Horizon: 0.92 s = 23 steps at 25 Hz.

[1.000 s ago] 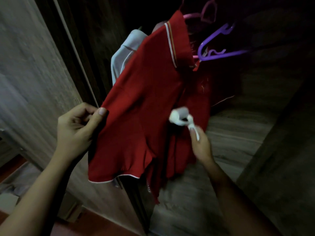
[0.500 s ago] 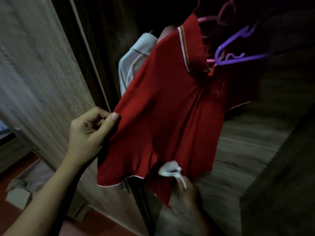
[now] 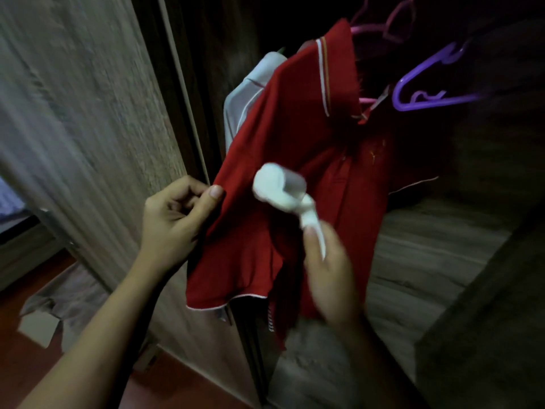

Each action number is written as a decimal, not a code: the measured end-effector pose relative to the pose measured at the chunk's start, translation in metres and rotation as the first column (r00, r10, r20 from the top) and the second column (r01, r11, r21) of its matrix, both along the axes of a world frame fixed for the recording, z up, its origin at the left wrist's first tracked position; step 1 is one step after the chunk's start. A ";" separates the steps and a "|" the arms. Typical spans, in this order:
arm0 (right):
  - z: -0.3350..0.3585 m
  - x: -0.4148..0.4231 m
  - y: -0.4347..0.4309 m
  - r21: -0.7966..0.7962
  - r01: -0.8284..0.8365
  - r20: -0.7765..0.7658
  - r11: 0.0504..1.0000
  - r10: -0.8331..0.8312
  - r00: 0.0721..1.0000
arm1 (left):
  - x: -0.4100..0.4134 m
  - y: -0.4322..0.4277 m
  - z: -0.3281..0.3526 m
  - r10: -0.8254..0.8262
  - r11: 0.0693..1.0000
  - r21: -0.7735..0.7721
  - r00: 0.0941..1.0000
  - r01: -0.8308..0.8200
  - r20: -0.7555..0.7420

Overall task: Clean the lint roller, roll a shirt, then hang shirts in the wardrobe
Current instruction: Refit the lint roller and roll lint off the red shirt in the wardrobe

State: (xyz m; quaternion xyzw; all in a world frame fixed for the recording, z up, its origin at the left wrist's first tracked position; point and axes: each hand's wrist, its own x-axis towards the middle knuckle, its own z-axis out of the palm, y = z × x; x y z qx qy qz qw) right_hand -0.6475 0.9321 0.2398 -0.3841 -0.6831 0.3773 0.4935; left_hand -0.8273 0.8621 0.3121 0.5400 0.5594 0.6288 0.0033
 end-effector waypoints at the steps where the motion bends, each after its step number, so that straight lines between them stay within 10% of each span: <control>1: -0.017 -0.002 -0.023 -0.069 -0.030 0.011 0.997 0.030 0.999 | 0.000 0.000 0.000 0.009 1.000 0.001 1.000 -0.009 -0.004; 4: -0.036 -0.002 -0.065 -0.183 -0.119 0.045 0.976 0.129 0.991 | 0.001 0.001 0.000 0.045 0.999 0.016 0.999 -0.045 -0.022; 12: 0.058 0.016 0.049 0.232 0.227 -0.169 0.946 -0.190 0.967 | 0.002 -0.001 0.003 0.032 0.999 0.006 0.999 -0.032 -0.023; 15: -0.021 0.008 0.053 0.322 0.281 0.030 0.904 -0.306 0.951 | 0.003 0.001 0.003 0.017 1.000 0.008 1.000 -0.017 -0.003; 20: -0.183 0.011 0.042 -0.098 0.047 0.523 0.994 0.012 0.852 | 0.001 0.000 0.001 0.030 1.000 -0.004 0.999 -0.031 -0.044; 23: -0.230 0.025 0.038 -0.120 0.189 0.639 0.975 -0.069 0.766 | 0.002 -0.003 0.005 0.032 0.999 0.005 0.995 -0.032 -0.099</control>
